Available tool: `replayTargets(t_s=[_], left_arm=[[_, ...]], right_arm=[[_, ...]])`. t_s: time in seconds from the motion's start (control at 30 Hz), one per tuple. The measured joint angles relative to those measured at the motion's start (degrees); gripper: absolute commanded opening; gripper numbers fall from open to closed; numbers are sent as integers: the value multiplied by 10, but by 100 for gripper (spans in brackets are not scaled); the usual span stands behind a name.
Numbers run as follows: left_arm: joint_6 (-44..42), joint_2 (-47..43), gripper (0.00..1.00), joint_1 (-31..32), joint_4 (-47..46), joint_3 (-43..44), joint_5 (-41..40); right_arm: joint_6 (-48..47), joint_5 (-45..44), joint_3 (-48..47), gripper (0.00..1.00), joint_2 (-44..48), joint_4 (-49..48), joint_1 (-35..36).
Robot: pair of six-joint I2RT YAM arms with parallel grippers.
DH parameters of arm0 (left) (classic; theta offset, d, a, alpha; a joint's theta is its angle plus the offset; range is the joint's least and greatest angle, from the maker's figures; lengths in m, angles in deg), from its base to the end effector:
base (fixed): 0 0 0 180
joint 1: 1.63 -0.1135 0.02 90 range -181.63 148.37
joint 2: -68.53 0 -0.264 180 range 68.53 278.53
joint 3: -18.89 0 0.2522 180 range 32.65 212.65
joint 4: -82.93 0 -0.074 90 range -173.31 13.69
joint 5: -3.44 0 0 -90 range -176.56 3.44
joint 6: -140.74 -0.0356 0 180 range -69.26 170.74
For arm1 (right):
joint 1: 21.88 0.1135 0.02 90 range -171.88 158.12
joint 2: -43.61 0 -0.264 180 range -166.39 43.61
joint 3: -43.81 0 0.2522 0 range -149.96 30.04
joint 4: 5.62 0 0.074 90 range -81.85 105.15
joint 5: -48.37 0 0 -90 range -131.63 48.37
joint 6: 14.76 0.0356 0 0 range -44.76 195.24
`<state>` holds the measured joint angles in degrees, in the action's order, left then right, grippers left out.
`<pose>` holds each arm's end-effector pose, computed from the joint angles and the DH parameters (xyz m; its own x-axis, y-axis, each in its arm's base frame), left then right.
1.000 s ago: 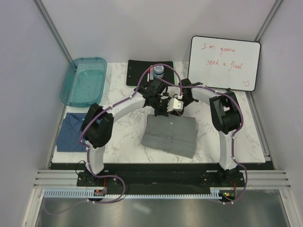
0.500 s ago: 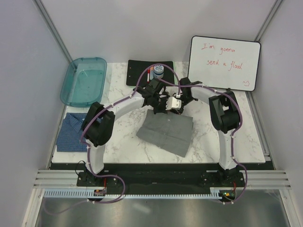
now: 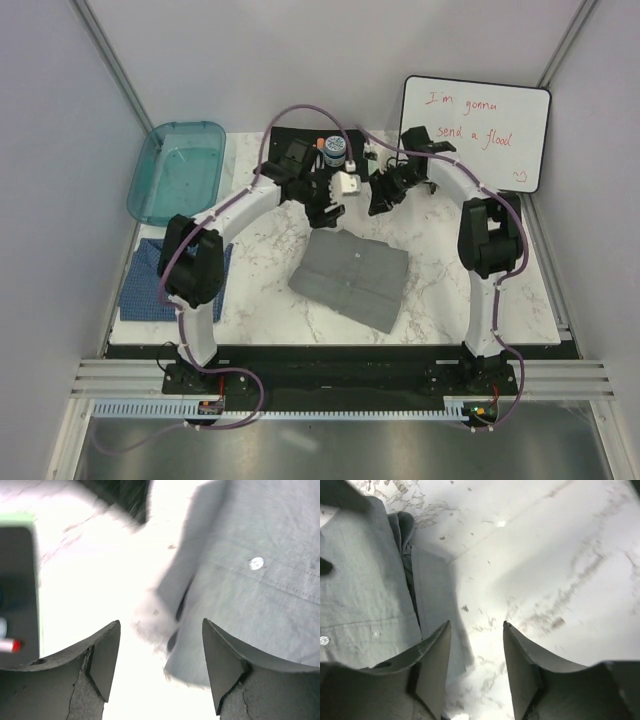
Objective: Fold and stack the long sleeve shirts
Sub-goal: Fold the shirt
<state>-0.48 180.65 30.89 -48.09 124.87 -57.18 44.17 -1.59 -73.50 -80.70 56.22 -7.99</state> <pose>0.3534 -0.2460 0.2449 0.1164 0.7314 -0.6719 0.9808 0.0219 0.1937 0.4369 0.1316 0.2064 -0.5642 -0.5465 -0.6188 -0.8177 0.4733 0.3276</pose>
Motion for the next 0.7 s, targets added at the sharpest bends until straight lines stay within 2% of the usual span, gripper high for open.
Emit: replayTargets(t_s=[0.17,0.33,0.5,0.7], left_arm=[[123,-58,78,-94,36,-11,74],[236,-149,85,-179,38,-153,181],[296,-187,87,-192,19,-318,235],[375,-203,88,-209,-66,-433,281]], right_arm=[[16,29,-4,63,23,35,-25],[50,58,-3,69,29,35,4],[79,61,-2,73,25,10,54],[94,56,-7,76,-10,-13,85]])
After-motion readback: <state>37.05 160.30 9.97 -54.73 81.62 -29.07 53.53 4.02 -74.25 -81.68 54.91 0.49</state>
